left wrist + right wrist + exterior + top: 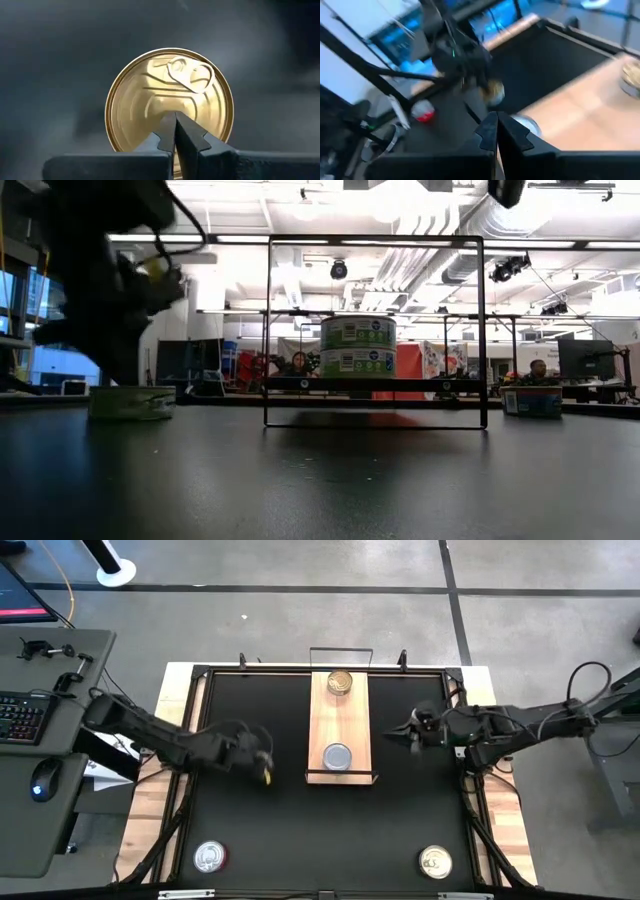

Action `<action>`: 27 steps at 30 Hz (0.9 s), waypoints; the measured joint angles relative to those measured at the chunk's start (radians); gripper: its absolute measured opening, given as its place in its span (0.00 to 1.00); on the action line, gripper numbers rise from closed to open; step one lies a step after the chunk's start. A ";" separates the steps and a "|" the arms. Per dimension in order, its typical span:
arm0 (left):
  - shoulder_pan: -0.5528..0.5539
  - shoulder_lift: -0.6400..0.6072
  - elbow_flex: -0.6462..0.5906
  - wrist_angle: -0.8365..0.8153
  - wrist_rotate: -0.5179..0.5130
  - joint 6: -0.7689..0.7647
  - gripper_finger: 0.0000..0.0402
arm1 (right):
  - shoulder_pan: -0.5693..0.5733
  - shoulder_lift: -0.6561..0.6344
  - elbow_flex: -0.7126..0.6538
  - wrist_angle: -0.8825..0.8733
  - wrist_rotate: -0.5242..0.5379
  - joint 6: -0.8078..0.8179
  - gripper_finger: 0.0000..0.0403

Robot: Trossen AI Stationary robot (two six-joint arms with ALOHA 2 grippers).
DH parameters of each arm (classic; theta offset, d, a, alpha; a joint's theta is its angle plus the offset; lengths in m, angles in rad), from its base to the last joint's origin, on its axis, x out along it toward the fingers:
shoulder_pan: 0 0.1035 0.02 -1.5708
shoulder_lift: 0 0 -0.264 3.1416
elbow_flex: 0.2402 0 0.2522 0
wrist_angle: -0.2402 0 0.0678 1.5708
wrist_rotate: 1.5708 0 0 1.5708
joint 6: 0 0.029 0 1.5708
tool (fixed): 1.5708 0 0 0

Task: Stack canned seafood by type on shelf
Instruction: Stack the green tuna can on top of the other green tuna can on the shelf

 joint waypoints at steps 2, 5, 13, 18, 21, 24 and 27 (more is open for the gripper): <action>-0.077 0.010 0.015 0.026 0.003 -0.065 0.00 | 0.010 0.005 0.000 0.086 -0.018 -0.033 0.00; -0.174 0.054 0.051 0.051 -0.006 -0.122 0.00 | 0.032 0.026 0.000 0.244 -0.055 -0.077 0.00; -0.350 0.266 0.130 0.309 -0.025 -0.033 0.00 | 0.165 0.214 0.001 0.526 -0.064 -0.047 0.00; -0.395 0.378 0.135 0.625 -0.037 0.230 0.00 | 0.281 0.421 0.083 0.496 0.031 0.108 0.00; -0.406 0.424 0.133 0.777 -0.032 0.422 0.00 | 0.336 0.554 0.177 0.425 0.066 0.217 0.00; -0.412 0.458 0.132 0.880 -0.033 0.581 0.00 | 0.373 0.688 0.300 0.296 0.074 0.336 0.00; -0.412 0.488 0.133 0.969 -0.033 0.682 0.00 | 0.396 0.818 0.437 0.132 0.055 0.439 0.00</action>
